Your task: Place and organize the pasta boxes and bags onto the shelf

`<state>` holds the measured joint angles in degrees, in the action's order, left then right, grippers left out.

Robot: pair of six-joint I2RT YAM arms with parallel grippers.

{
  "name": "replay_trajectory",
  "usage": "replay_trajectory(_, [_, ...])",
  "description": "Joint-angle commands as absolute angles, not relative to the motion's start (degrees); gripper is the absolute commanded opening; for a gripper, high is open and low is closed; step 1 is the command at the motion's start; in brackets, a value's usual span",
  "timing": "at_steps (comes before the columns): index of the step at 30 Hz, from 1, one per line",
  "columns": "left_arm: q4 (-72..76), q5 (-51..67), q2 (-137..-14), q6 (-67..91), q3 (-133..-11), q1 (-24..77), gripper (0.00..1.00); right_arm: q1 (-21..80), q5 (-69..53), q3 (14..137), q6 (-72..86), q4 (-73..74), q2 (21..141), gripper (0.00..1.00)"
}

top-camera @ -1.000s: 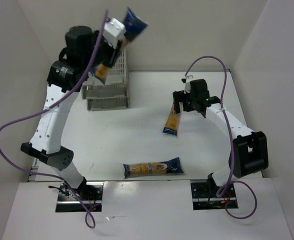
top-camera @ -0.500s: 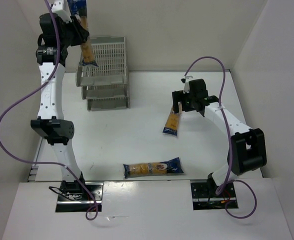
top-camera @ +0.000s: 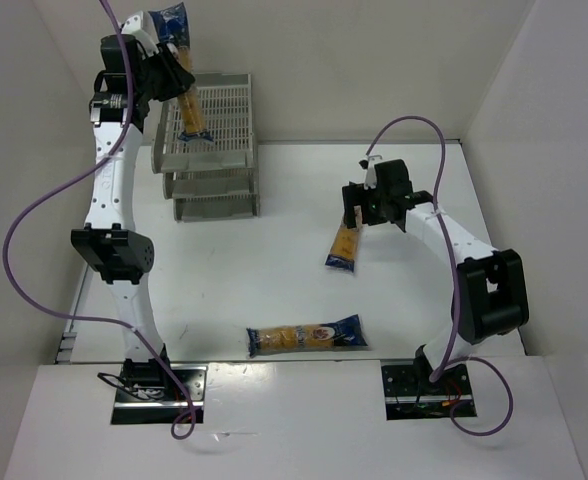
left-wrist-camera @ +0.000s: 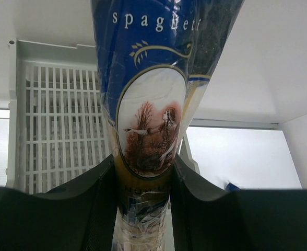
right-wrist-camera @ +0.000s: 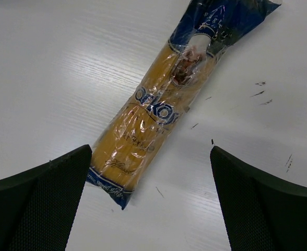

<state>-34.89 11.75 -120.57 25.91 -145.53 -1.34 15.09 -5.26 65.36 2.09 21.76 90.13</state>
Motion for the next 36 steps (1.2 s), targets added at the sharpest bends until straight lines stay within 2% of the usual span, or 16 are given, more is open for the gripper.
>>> replay_trajectory(1, [-25.4, 10.6, -118.5, 27.0, -145.1, -1.7, 0.02, 14.9, -5.5, 67.5, 3.4, 18.8, 91.7, 1.00])
replay_trajectory(7, [-25.9, 9.9, -120.6, 24.4, -143.3, -1.7, 0.17, 14.9, -5.5, 68.6, 4.0, 18.8, 92.2, 1.00])
replay_trajectory(9, [-26.4, 9.9, -121.3, 23.7, -143.9, -1.7, 0.29, 14.9, -5.5, 68.6, 4.0, 18.8, 92.2, 1.00])
replay_trajectory(11, [-26.5, 9.4, -121.8, 23.1, -143.9, -1.7, 0.44, 14.9, -5.5, 68.6, 4.6, 18.8, 92.2, 1.00])
replay_trajectory(12, [-26.5, 8.9, -122.3, 23.1, -143.9, -1.7, 0.61, 14.9, -5.5, 68.6, 4.6, 18.8, 92.2, 1.00])
replay_trajectory(14, [-26.5, 7.4, -122.3, 23.1, -145.2, -1.7, 0.86, 14.9, -5.5, 68.6, 4.6, 18.8, 92.2, 1.00])
replay_trajectory(16, [-26.5, 6.9, -121.7, 21.9, -146.4, -1.7, 0.99, 14.9, -5.0, 68.6, 4.6, 18.8, 91.6, 1.00])
replay_trajectory(22, [-23.2, 0.5, -114.6, 14.6, -149.2, 0.4, 0.99, 14.9, -3.9, 67.4, 6.6, 18.8, 89.7, 1.00])
replay_trajectory(25, [-22.6, -1.7, -109.5, 2.2, -149.2, 6.7, 0.99, 14.9, -0.2, 67.4, 8.2, 19.4, 88.6, 1.00])
replay_trajectory(26, [-24.0, -2.5, -108.1, -5.2, -147.6, 12.2, 0.99, 14.9, 1.7, 68.2, 8.8, 19.4, 88.6, 1.00])
replay_trajectory(29, [-28.9, -5.8, -102.1, -13.8, -140.1, 22.6, 0.99, 10.8, 6.6, 69.7, 9.4, 20.0, 86.1, 1.00])
replay_trajectory(30, [-29.6, -6.9, -99.0, -16.1, -130.7, 29.5, 0.99, 9.1, 7.3, 70.7, 10.4, 20.6, 84.7, 1.00])
replay_trajectory(32, [-29.6, -7.7, -96.7, -16.7, -120.2, 35.4, 0.99, 2.9, 9.5, 70.7, 12.4, 22.0, 83.0, 1.00])
replay_trajectory(33, [-29.6, -7.0, -96.7, -15.0, -116.0, 38.9, 0.99, 1.2, 10.6, 70.7, 12.9, 22.7, 82.0, 1.00])
replay_trajectory(35, [-31.5, -1.4, -100.3, -11.0, -111.5, 39.8, 0.99, -2.2, 12.7, 68.2, 12.9, 24.0, 77.7, 1.00])
replay_trajectory(36, [-32.9, 0.9, -106.6, -8.3, -112.8, 39.8, 0.99, -2.2, 14.7, 67.0, 12.9, 25.3, 76.0, 1.00])
